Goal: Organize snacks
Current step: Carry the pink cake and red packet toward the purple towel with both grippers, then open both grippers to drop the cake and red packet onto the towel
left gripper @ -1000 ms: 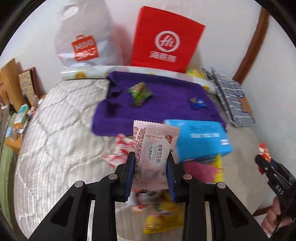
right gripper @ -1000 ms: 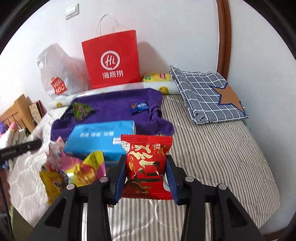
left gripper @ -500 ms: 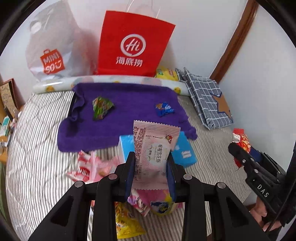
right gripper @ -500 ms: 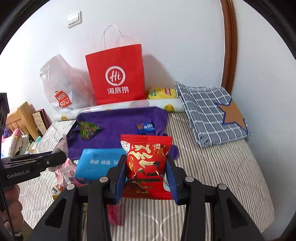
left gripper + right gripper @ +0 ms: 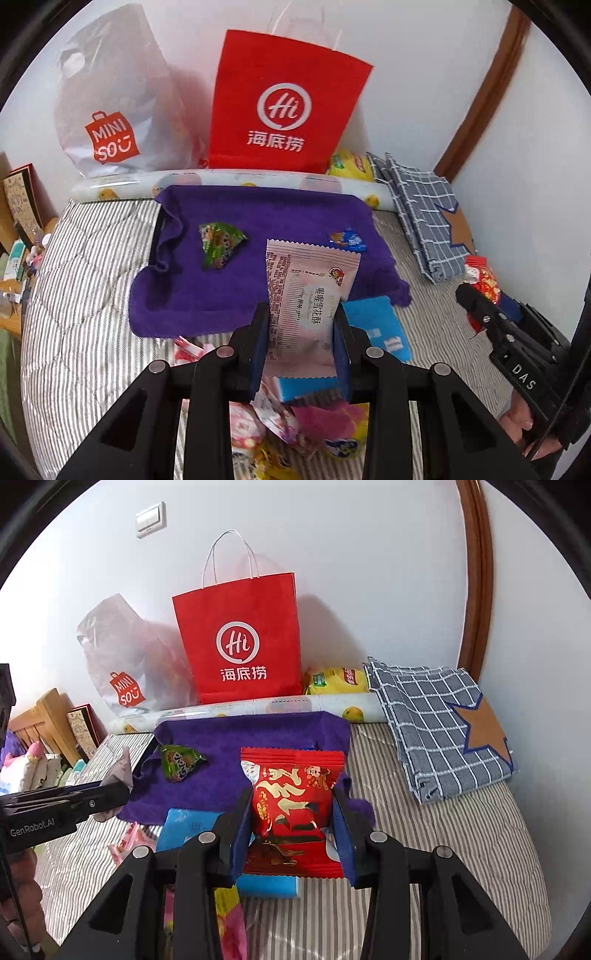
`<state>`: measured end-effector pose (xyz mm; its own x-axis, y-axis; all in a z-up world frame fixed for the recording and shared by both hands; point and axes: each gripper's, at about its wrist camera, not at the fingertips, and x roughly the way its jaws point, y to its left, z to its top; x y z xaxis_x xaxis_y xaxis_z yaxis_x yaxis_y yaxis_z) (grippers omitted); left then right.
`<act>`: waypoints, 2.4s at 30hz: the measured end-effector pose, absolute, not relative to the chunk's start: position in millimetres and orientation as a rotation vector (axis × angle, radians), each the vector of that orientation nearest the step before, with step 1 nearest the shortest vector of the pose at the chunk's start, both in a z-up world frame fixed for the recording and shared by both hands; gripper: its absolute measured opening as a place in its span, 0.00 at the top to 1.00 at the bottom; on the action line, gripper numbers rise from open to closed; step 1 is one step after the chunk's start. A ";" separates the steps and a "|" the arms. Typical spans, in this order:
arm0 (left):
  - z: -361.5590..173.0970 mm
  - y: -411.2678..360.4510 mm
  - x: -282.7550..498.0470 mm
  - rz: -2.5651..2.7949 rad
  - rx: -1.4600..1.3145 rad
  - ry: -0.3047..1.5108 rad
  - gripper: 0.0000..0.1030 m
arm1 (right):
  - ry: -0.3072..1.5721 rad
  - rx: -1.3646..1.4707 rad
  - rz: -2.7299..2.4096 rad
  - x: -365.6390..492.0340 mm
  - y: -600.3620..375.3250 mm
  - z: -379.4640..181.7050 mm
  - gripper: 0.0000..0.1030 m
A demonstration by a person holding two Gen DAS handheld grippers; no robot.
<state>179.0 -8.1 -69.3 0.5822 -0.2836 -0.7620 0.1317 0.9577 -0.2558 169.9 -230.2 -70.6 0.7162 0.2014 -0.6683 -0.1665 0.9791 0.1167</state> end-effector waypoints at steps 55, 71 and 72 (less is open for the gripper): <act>-174.4 73.2 298.2 -0.079 -0.217 1.054 0.69 | 0.999 0.040 0.195 308.0 -219.3 -182.5 0.62; -152.1 67.6 281.2 -0.076 -0.152 1.015 0.51 | 0.957 0.074 0.201 290.3 -222.6 -158.6 0.46; -150.3 68.1 278.1 -0.075 -0.151 1.013 0.50 | 0.953 0.075 0.201 288.1 -222.7 -156.3 0.44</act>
<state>278.1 68.1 -150.3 0.5277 -0.1327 -0.8390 -0.0069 0.9870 -0.1605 288.1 -222.7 -156.3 0.5621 0.2030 -0.8018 -0.1373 0.9789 0.1516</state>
